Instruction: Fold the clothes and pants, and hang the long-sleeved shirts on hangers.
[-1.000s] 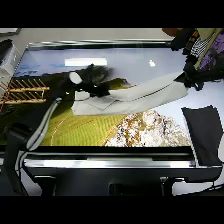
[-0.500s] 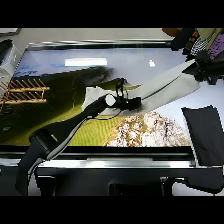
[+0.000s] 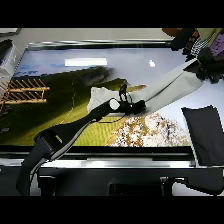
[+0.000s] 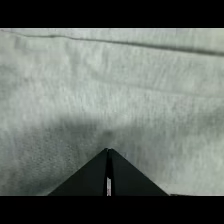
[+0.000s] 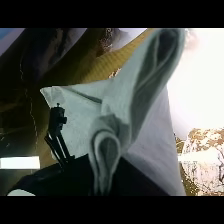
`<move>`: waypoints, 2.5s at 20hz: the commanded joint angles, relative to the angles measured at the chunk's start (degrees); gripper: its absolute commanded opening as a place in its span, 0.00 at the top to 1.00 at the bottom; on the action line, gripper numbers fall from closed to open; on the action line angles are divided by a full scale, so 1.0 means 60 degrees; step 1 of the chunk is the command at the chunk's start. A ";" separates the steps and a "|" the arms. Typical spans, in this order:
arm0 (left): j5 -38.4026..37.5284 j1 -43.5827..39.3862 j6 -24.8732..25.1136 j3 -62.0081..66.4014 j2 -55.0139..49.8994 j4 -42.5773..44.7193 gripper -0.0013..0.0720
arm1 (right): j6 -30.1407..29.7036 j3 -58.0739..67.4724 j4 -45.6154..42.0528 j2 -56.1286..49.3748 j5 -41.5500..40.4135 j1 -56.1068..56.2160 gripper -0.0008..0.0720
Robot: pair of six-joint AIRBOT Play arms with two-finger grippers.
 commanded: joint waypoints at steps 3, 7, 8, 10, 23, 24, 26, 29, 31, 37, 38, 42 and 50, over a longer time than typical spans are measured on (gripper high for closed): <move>-0.2605 0.1847 0.1494 0.0000 0.1497 -0.0055 0.96 | -0.0066 -0.0004 0.0044 -0.0321 0.0506 0.1009 0.93; -0.3508 0.3683 0.1523 0.0000 0.3770 0.1676 0.96 | 0.0579 0.0000 0.0004 -0.0798 0.1963 0.3034 0.93; -0.3665 0.4149 0.1526 0.0000 0.4375 0.2160 0.96 | 0.0699 0.0000 0.0000 -0.0984 0.2393 0.3621 0.93; -0.4014 0.4994 0.1530 0.0000 0.5402 0.3045 0.96 | 0.0947 0.0000 -0.0007 -0.1435 0.3158 0.4728 0.93; -0.5960 0.8342 0.1610 -0.0007 0.7042 0.3934 0.96 | 0.1898 0.0000 0.0022 -0.4371 0.6109 0.7792 0.93; -0.5963 0.8342 0.1606 -0.0007 0.7042 0.3934 0.96 | 0.1971 0.0000 0.0029 -0.4510 0.6189 0.7836 0.93; -0.5963 0.8338 0.1606 -0.0007 0.7042 0.3934 0.96 | 0.1982 0.0000 0.0331 -0.4776 0.6193 0.7847 0.93; -0.5963 0.8342 0.1606 -0.0007 0.7042 0.3934 0.96 | 0.2000 0.0000 0.0306 -0.5002 0.6273 0.7847 0.92; -0.5963 0.8338 0.1606 -0.0007 0.7042 0.3934 0.96 | 0.2004 0.0000 0.0313 -0.5111 0.6390 0.7847 0.92; -0.5963 0.8338 0.1603 -0.0007 0.7042 0.3934 0.96 | 0.1792 0.0000 0.1126 -0.4980 0.7318 0.7847 0.23; -0.5963 0.8338 0.1603 -0.0007 0.7042 0.3934 0.96 | 0.1687 0.0000 0.1129 -0.4823 0.7399 0.7843 0.12; -0.5963 0.8338 0.1599 -0.0007 0.7042 0.3931 0.96 | 0.1064 0.0000 0.0896 -0.3887 0.6561 0.6969 0.08; -0.6145 0.8342 0.1606 -0.0007 0.7042 0.3934 0.96 | -0.1792 -0.0805 0.0769 -0.3381 0.1628 0.2328 0.08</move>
